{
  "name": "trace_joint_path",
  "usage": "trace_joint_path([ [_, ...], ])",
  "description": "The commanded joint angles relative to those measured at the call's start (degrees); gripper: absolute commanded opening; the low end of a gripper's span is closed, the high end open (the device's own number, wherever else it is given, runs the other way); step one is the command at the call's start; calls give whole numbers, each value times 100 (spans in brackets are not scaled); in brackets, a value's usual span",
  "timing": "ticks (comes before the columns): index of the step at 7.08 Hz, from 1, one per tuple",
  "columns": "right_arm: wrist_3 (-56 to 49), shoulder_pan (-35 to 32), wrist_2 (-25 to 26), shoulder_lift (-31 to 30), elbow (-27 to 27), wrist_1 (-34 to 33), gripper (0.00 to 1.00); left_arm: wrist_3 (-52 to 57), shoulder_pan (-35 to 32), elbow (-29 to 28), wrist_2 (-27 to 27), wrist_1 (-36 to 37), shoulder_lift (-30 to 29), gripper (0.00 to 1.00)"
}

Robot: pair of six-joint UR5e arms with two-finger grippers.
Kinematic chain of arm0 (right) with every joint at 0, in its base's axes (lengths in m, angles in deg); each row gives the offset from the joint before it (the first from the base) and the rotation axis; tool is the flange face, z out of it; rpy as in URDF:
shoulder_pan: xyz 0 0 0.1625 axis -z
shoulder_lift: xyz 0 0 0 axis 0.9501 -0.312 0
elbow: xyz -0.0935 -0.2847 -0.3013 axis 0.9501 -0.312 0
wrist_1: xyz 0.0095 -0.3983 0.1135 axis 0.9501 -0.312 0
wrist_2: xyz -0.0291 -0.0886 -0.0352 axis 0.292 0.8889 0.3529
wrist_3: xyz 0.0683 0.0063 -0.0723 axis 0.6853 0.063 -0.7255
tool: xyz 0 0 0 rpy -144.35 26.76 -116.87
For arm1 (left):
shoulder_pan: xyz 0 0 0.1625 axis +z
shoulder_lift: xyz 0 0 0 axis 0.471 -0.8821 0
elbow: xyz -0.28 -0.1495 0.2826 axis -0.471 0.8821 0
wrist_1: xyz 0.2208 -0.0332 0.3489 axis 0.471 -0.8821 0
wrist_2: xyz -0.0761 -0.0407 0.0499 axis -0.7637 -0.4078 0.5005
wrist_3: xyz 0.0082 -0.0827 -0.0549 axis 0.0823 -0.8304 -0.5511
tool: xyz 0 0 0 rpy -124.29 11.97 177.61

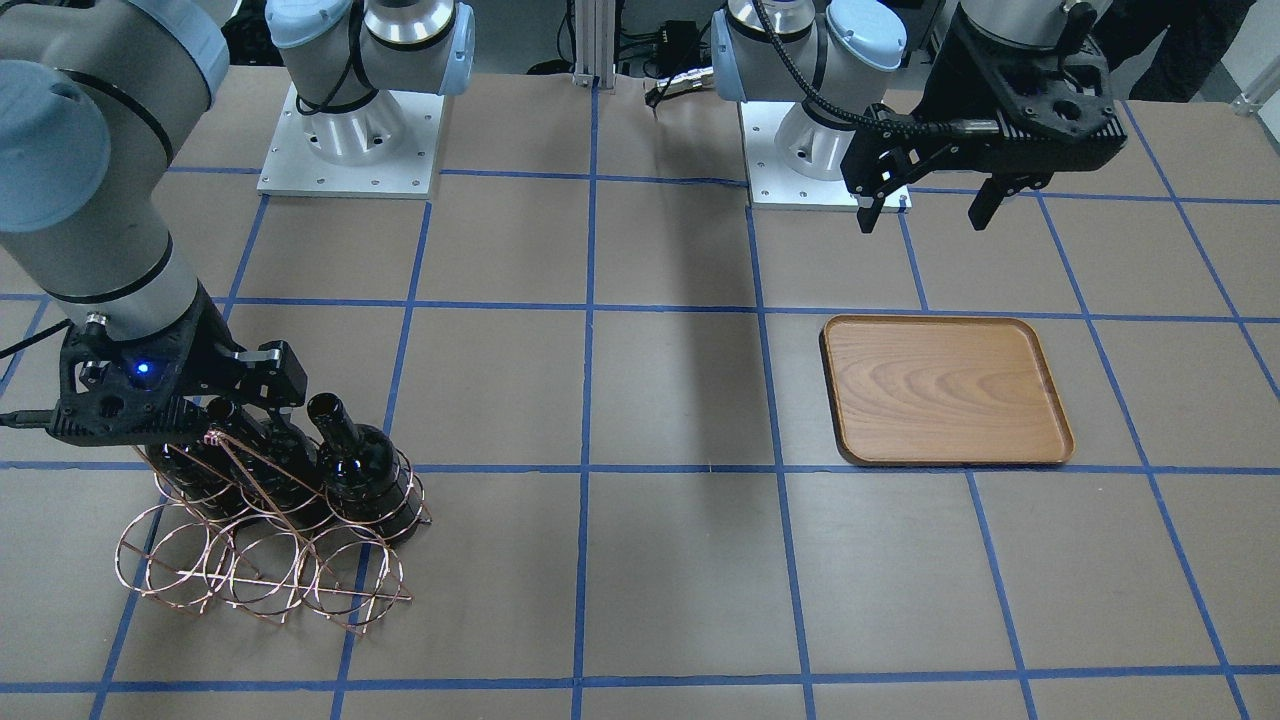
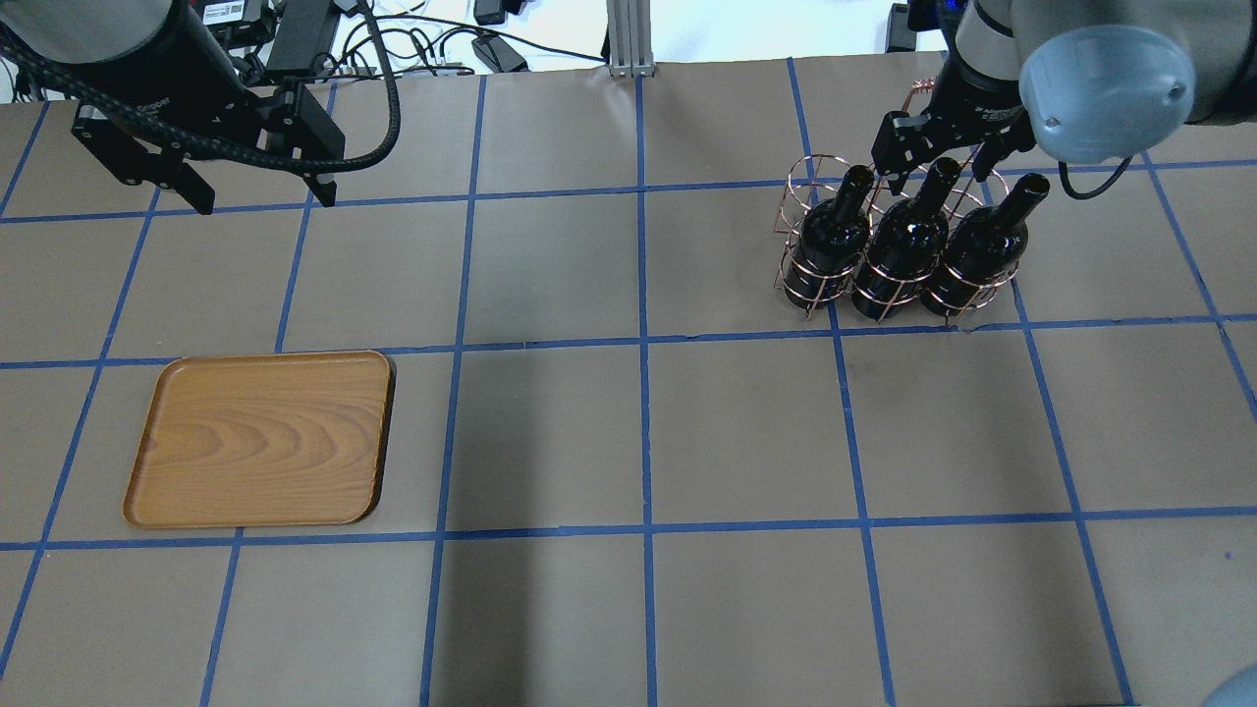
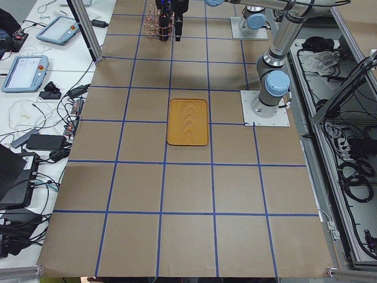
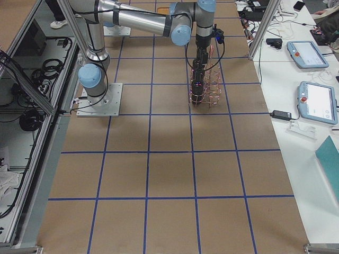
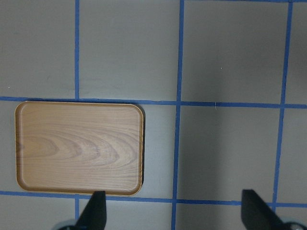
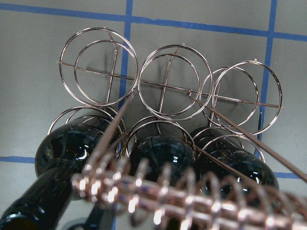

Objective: Take wine from basket and place on tray
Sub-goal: 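Close the right gripper on the bottle neck and lift it out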

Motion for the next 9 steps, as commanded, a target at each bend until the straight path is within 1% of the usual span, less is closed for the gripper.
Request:
trace_joint_path([
  [1,-19,-4,23,49,1,-10,62,-5,9,-7,-14,7,9,100],
  [3,-36,4,6,49,1,-10,38,-5,9,2,-22,7,9,100],
  [5,-36,4,-3,49,1,-1,24,-5,9,2,-31,7,9,100],
  [6,-10,-4,-3,40,-25,42,22,-5,9,2,-31,7,9,100],
  [8,-1,-4,6,-109,-209,200,21,-14,9,2,-31,7,0,100],
  [9,16,-22,-3,-231,-506,680,20,-14,9,2,-31,7,0,100],
])
